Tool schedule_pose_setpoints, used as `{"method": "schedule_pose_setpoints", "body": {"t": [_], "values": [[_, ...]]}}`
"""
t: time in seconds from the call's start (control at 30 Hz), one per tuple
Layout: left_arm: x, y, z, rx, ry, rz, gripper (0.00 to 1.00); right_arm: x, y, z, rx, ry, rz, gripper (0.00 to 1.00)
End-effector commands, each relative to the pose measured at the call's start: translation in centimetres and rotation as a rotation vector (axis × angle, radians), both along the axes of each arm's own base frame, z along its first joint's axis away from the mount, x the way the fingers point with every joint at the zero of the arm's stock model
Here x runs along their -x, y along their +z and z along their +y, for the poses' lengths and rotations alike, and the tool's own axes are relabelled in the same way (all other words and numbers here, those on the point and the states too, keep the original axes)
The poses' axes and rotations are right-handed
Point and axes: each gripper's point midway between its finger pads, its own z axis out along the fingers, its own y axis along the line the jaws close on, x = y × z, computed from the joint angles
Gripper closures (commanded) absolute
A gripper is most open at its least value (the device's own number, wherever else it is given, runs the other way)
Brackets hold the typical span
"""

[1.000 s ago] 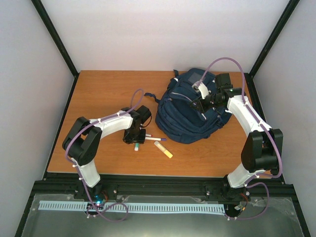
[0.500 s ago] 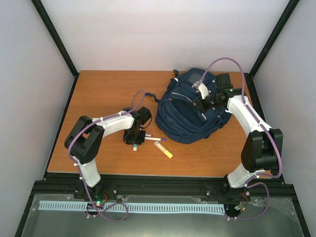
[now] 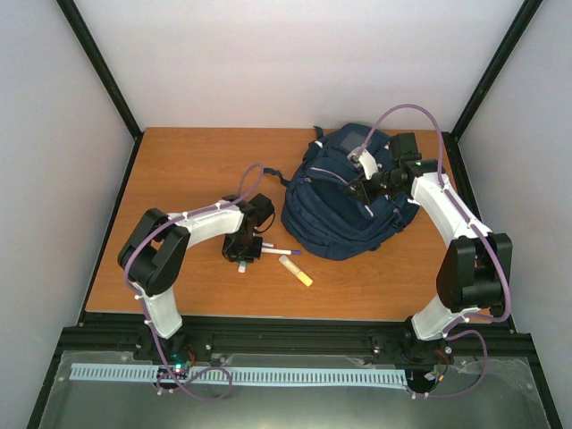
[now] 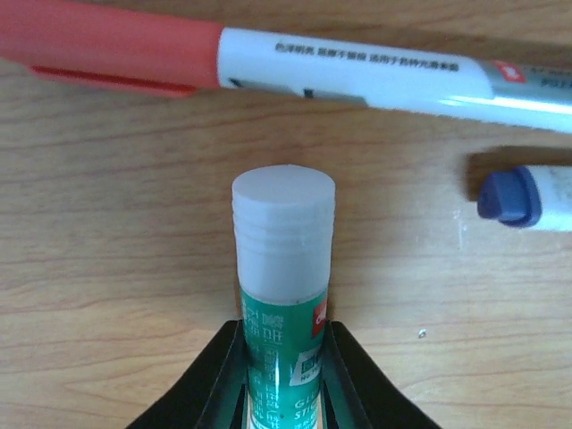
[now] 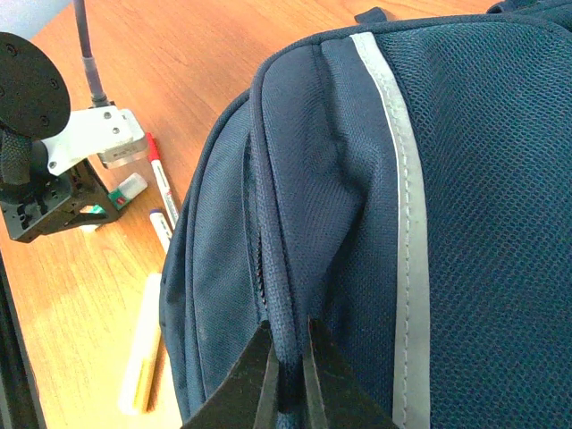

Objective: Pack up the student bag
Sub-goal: Pick up the stationery from the center of the board, then place the stationery in the student bag.

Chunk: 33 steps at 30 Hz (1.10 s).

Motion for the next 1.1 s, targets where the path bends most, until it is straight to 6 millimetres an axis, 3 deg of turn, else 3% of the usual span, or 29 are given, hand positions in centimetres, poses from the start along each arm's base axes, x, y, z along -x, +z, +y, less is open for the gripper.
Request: {"method": "schedule_pose_setpoints", "body": {"t": [0.0,0.13,0.33,0.47,0.57,0.8,1.07], "values": [[-0.4,2.7,0.0,0.005,0.004,-0.051,0.87,0.7,2.8,1.1,-0.096,0.050,-0.057,0.97],[-0.5,5.3,-1.3,0.119,0.000,-0.105,0.90,0.7,3.0,1.0,-0.092,0.042,-0.063,0.97],[-1.3,10.5,-7.6,0.438,-0.090,-0.227,0.94,0.6,3.7,0.6,-0.071,0.019,-0.087,0.97],[-1.4,13.6,-9.5,0.543,-0.111,-0.285,0.96,0.6,4.9,0.0,-0.033,-0.001,-0.132,0.97],[-1.5,15.0,-8.9,0.537,-0.106,-0.329,0.96,0.4,5.9,-0.4,-0.008,-0.013,-0.172,0.97],[-1.0,15.9,-6.7,0.464,-0.125,-0.375,0.97,0.8,7.7,-0.7,0.009,-0.016,-0.214,0.97],[-1.3,18.5,-4.0,0.360,-0.127,-0.466,0.99,2.2,7.7,-0.9,0.011,-0.010,-0.218,0.97]]}}
